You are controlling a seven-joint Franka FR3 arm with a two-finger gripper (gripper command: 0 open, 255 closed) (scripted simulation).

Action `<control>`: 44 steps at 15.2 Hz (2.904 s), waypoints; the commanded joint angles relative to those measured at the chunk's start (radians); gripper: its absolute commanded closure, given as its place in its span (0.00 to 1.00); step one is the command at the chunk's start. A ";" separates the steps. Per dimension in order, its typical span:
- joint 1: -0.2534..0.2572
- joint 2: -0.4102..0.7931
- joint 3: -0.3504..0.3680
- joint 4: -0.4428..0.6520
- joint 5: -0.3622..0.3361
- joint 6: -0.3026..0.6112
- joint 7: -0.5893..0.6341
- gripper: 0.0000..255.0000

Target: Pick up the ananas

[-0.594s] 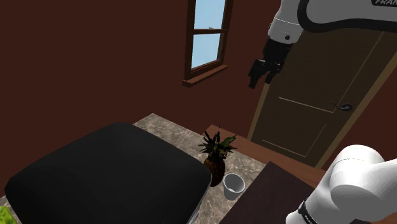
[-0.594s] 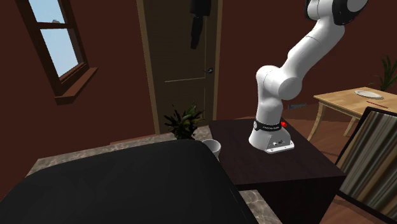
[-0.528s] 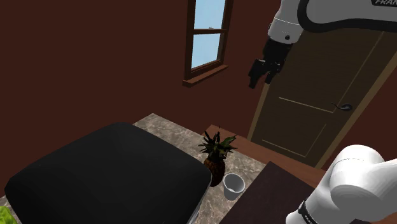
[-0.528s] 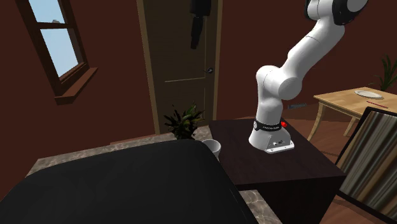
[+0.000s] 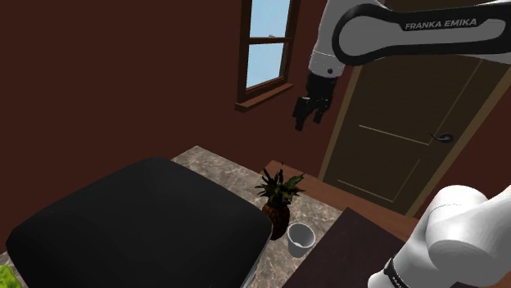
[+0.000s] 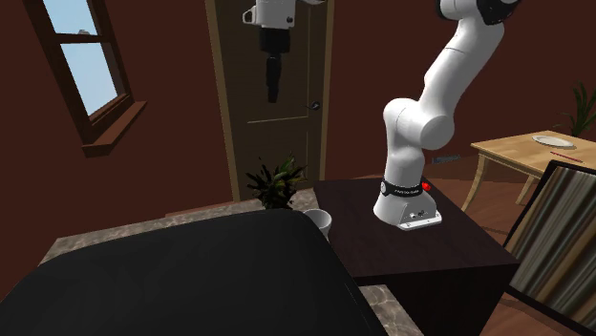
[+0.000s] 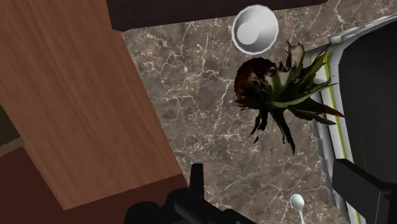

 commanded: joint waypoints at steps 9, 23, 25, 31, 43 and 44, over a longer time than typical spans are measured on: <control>0.064 0.342 0.015 0.077 0.073 0.124 -0.089 0.00; 0.089 0.539 0.033 0.077 0.108 0.257 -0.135 0.00; 0.089 0.539 0.032 0.075 0.108 0.259 -0.136 1.00; 0.089 0.539 0.033 0.075 0.109 0.259 -0.135 1.00; 0.088 0.485 0.032 0.154 0.105 0.126 -0.128 1.00; 0.088 0.481 0.031 0.163 0.105 0.113 -0.127 1.00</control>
